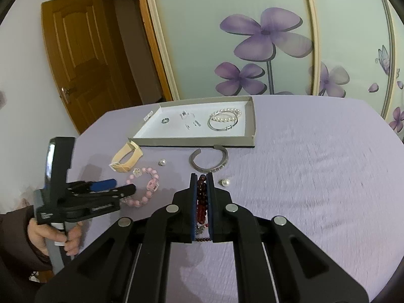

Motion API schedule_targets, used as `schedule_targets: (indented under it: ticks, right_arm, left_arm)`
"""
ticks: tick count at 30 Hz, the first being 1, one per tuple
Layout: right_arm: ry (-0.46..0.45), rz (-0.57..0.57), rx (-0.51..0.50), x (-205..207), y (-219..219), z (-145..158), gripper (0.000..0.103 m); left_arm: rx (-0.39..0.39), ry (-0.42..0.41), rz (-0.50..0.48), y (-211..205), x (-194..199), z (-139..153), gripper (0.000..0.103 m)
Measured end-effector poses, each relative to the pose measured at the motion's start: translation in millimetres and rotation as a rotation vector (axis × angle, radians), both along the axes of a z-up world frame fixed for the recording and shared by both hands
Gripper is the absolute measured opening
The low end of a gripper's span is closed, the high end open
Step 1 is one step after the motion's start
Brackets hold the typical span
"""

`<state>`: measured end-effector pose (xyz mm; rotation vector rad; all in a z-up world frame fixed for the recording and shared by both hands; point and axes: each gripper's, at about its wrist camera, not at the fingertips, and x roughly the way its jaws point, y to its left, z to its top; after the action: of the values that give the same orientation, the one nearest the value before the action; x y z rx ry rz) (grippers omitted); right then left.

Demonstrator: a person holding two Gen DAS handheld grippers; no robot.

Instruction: Organize jewelry

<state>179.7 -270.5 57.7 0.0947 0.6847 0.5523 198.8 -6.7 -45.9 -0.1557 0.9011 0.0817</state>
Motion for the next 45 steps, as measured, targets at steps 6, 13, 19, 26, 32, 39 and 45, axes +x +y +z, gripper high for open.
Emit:
schedule_targets:
  ticks: [6, 13, 19, 26, 32, 39, 45]
  right_arm:
    - [-0.013, -0.006, 0.009, 0, -4, 5, 0.007]
    - [-0.034, -0.013, 0.029, 0, -7, 15, 0.007]
    - [-0.095, -0.016, 0.044, 0, -7, 38, 0.007]
    - [-0.170, -0.013, 0.049, 5, -3, 67, 0.007]
    - [-0.207, -0.015, 0.067, 16, 1, 88, 0.007]
    - [-0.262, -0.016, 0.068, 31, 8, 118, 0.007]
    - [-0.294, -0.045, 0.056, 55, 17, 138, 0.007]
  left_arm:
    - [0.061, -0.013, -0.010, -13, 7, -2, 0.017]
    - [0.030, -0.017, -0.045, -8, 0, 6, 0.013]
    - [0.007, -0.072, -0.105, -6, -16, 34, 0.013]
    - [-0.018, -0.167, -0.155, -4, -31, 83, 0.013]
    - [0.003, -0.254, -0.125, 10, -34, 123, 0.013]
    - [0.029, -0.315, -0.080, 29, -22, 159, 0.013]
    - [0.032, -0.351, -0.044, 44, -1, 177, 0.013]
